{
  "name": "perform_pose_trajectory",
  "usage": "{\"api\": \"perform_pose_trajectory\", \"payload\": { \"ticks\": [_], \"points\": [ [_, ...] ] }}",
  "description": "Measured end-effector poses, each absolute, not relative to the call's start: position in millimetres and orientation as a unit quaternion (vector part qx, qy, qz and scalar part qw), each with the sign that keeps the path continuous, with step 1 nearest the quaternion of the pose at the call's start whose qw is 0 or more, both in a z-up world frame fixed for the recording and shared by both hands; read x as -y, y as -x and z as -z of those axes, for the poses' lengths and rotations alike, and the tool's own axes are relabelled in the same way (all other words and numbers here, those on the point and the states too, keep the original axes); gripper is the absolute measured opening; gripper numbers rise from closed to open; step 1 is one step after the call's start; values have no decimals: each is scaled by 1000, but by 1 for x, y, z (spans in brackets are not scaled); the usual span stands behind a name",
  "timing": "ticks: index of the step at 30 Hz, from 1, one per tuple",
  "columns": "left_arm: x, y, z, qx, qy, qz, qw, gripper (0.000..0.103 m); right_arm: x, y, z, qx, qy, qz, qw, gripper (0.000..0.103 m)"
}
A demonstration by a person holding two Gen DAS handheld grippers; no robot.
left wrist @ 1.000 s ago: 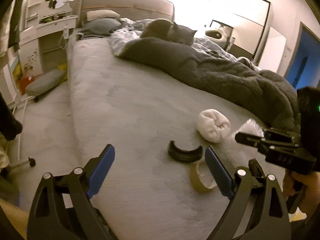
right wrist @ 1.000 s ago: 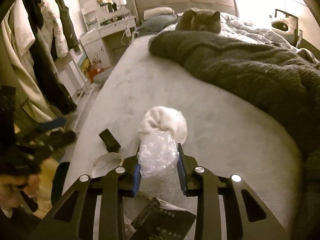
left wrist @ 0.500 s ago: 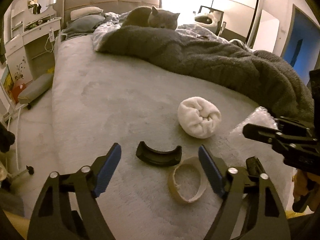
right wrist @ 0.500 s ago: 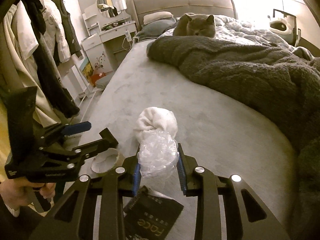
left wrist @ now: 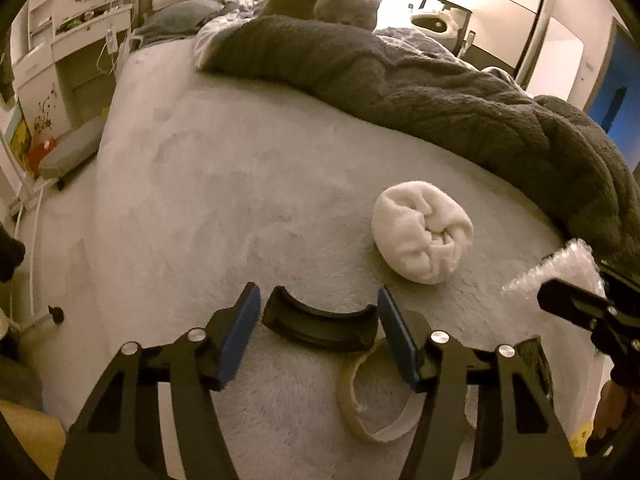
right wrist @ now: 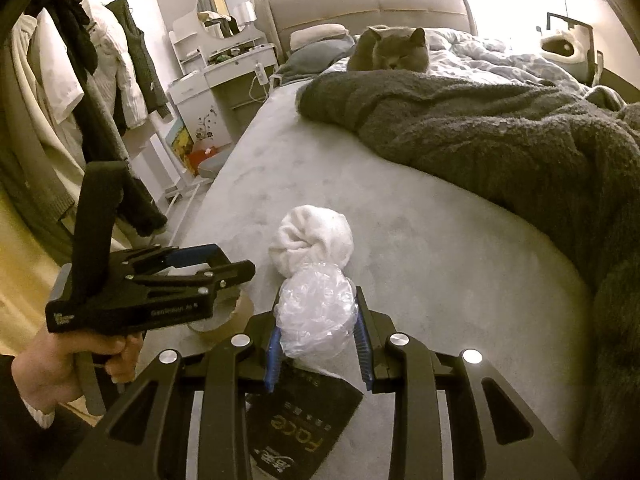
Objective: Collect trash
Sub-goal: 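Grasp the clear plastic wrap with the right tool while the left tool grasps the black curved plastic piece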
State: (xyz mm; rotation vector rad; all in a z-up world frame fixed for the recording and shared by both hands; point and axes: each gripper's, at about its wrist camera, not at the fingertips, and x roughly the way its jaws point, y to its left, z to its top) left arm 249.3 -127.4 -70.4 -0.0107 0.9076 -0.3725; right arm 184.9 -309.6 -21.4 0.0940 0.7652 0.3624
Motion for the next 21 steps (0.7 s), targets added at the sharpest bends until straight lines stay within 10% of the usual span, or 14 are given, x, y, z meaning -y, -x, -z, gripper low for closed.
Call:
{"api": "perform_pose_trajectory", "payload": {
  "ticks": [21],
  "points": [
    [104,-234,53,-401,21,176,899,51,282,-184,8,-360,-35,-191,912,31]
  ]
}}
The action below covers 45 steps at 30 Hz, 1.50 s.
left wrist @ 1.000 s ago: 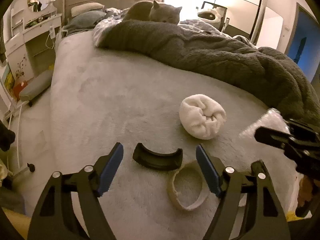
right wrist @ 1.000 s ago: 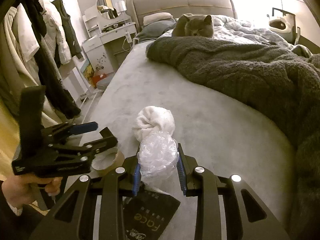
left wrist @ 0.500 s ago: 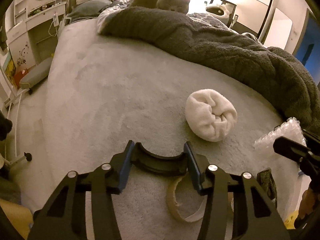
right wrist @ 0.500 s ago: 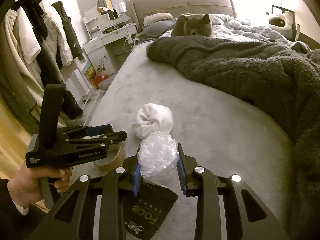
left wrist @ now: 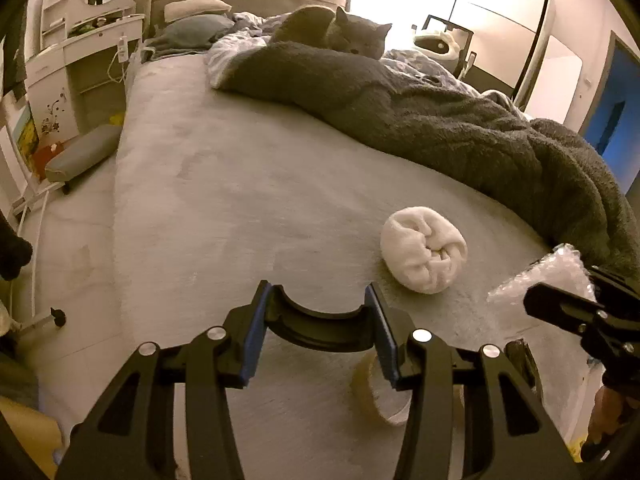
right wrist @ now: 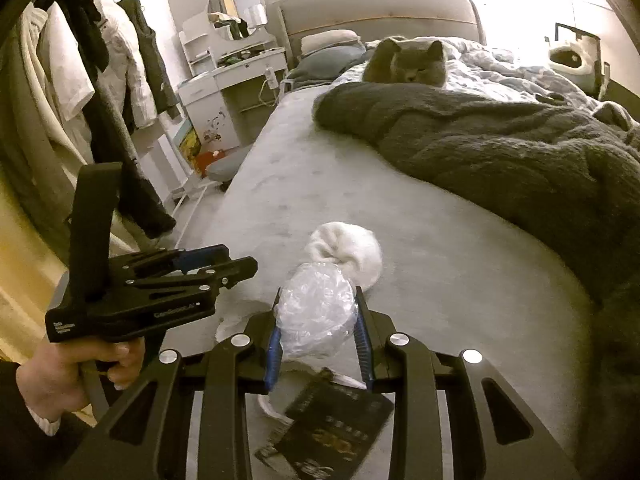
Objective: Collect trash
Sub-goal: 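Grasp the clear plastic wrap with the right tool while the left tool grasps the black curved plastic piece, then carry the plastic wrap and black piece in both tools over the wastebasket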
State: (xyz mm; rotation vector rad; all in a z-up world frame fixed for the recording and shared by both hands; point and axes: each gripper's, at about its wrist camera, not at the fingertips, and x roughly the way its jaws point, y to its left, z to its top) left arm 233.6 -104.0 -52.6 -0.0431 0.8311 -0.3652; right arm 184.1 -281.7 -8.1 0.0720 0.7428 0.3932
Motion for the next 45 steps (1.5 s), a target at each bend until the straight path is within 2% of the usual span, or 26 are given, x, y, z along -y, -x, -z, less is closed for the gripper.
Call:
{"api": "perform_pose_trajectory", "payload": {
  "ticks": [20,45],
  "points": [
    [12,-212,58,-414,17,153,897,51,182,-205,8,-371,-6,-245,896,31],
    [-93,-179,164,-590,-29,107,800,52,52,-211,35,-421,32,-322,847,31]
  ]
}}
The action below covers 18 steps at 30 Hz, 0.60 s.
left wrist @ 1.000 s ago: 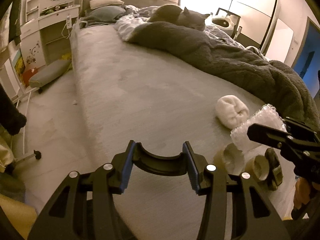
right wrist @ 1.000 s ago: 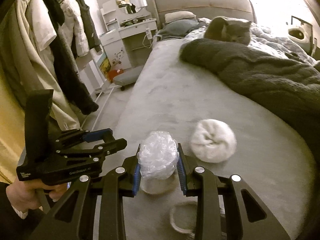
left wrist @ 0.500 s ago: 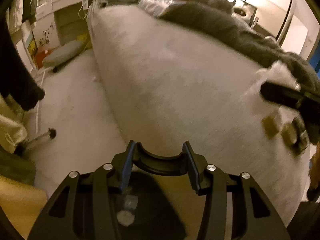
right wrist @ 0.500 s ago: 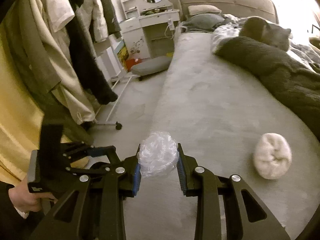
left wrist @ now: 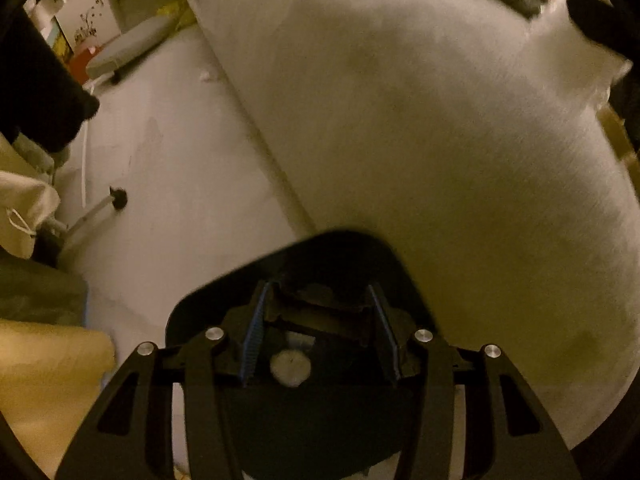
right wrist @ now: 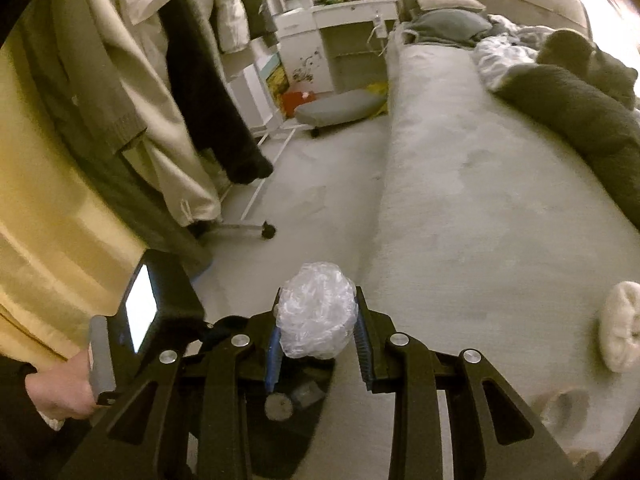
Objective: Collect trash
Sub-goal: 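Carry the plastic wrap and black piece in both tools over the wastebasket, then open the left tool to drop the black piece while the right tool releases the plastic wrap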
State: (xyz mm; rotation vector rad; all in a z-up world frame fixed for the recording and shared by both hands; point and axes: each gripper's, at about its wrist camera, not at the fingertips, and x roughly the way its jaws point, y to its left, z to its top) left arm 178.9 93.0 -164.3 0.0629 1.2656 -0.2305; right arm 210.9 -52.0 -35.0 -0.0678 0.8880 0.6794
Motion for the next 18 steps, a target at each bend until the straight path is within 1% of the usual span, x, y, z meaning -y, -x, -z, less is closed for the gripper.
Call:
{"api": "perform_pose_trajectory", "payload": {
  "ticks": [9,13,18],
  "points": [
    [-110,-156,188,-637,-42,127,759,52,8,-211,48,-444,49,-344,826,31],
    [-114,-148,197,-651,-47,137,745,55,-5,-212,56,-453,53,-347,819,31],
    [-124,-138,204,-661,-47,142,736,71,-16,-213,63,-460,62,-346,815,31]
  ]
}}
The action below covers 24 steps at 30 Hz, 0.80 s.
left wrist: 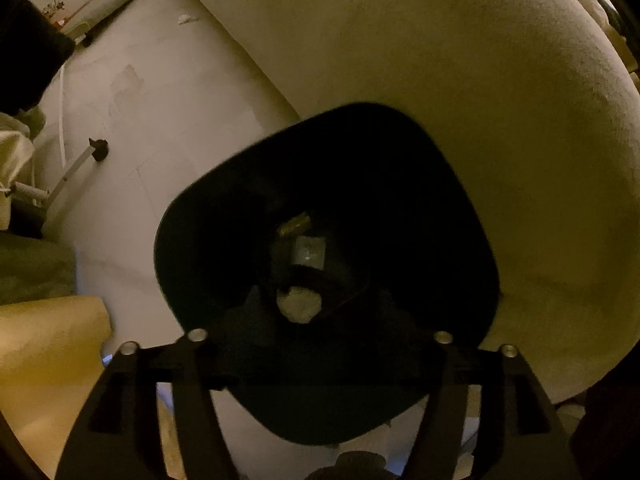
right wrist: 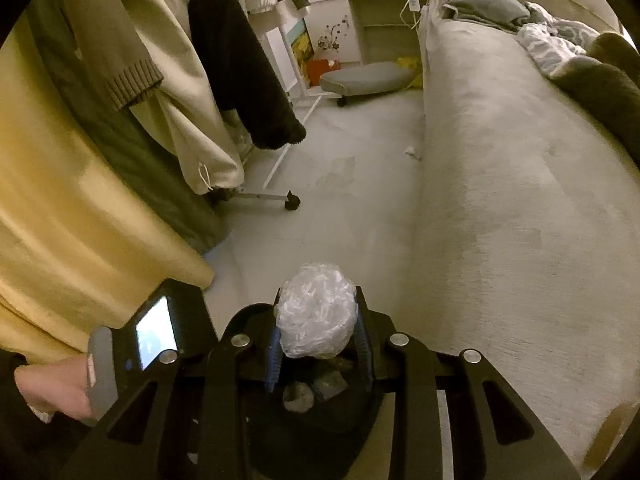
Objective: Collect trash
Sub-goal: 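Open the left tool to drop the black piece while the right tool releases the plastic wrap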
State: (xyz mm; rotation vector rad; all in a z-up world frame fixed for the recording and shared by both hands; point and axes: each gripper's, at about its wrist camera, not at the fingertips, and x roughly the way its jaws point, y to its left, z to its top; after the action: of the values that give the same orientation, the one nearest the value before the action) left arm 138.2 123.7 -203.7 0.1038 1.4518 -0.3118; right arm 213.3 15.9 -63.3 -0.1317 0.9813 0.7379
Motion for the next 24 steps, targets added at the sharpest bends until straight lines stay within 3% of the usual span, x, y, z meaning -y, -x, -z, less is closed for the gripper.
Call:
{"api": "perform_pose_trajectory", "payload": {
  "ticks": [4,8,19,24],
  "points": [
    [-138,-138,201,-658,-37,137,740,80,-27,-214,76,-473,70,-345,808,31],
    [-150,-136,196,-654,-27,134,744,82,-39,-213,86,-481,79,-344,802,31],
    [-196,-134,174,-615,10,94,783,82,-75,-209,126,-527,120,-344,768,31],
    [-212,-135,153,-577,18,73,813,75,-83,-207,147,-550,140,-340,750,31]
  ]
}}
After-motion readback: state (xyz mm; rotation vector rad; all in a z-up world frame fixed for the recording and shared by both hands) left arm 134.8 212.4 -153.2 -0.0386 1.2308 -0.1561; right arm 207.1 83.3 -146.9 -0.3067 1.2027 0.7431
